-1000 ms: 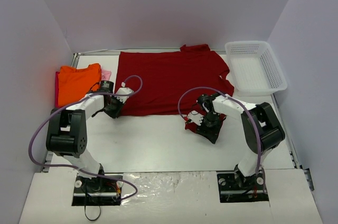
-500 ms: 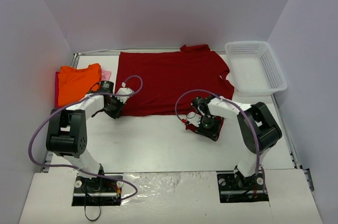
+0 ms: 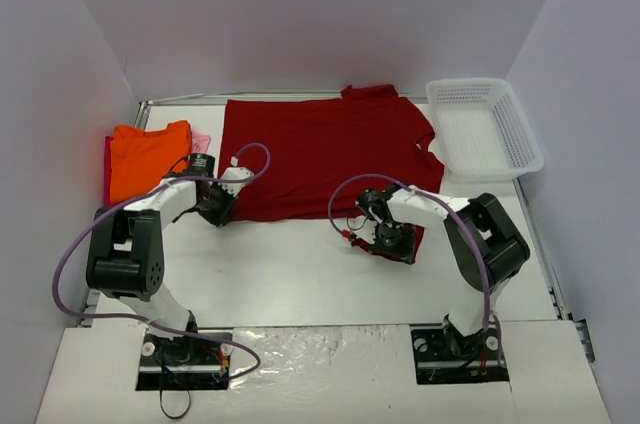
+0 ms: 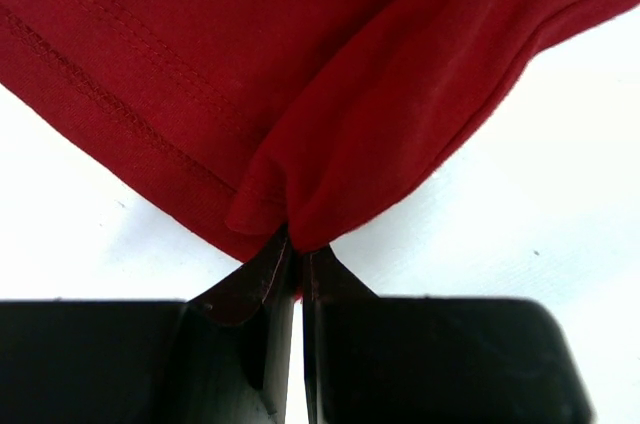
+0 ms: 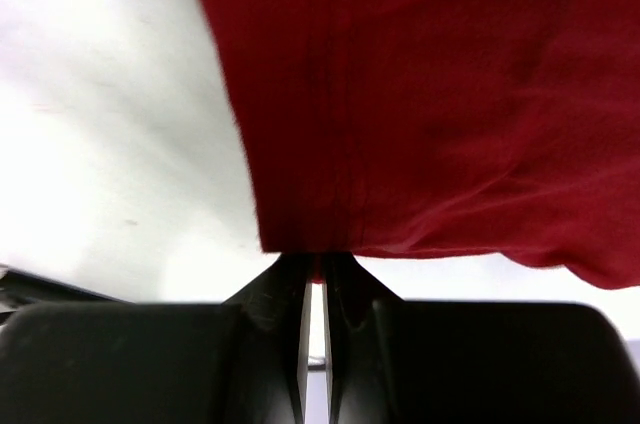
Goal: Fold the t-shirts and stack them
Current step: Grap the side of the flattened tshirt closest away from the robot with both arms
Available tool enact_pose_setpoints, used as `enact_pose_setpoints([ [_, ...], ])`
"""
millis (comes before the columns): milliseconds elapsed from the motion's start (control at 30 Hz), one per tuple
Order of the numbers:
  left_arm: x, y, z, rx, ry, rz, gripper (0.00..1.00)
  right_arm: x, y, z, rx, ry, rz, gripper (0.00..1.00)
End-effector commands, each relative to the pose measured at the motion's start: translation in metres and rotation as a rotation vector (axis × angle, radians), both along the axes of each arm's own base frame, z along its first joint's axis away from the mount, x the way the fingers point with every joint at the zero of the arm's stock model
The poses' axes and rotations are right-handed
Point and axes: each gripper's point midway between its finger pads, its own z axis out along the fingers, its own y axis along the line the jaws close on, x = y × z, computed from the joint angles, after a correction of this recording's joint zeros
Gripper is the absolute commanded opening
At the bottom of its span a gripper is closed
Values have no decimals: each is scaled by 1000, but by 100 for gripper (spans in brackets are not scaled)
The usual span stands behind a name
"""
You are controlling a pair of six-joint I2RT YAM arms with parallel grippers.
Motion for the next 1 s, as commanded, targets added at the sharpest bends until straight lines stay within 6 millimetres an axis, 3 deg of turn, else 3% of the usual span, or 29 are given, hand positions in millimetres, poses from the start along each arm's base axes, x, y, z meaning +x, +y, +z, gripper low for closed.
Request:
enact_pose_setpoints([
  [0,4,-4,32,-33,-54,-22,2,-15,20,16,128,72,-23,0],
  [200,1,-7,59,-45,-102,-57,2,-19,28,65,225,62,-24,0],
  [433,-22,-5,82,-38,-138,-117,2,-36,15,81,197,77,-41,0],
  [633,-40,5,85,15,-159,-148,2,-50,3,92,165,93,-46,0],
  [967,-65,13,70,42,-122,-168,2,-70,-3,109,209,122,-40,0],
])
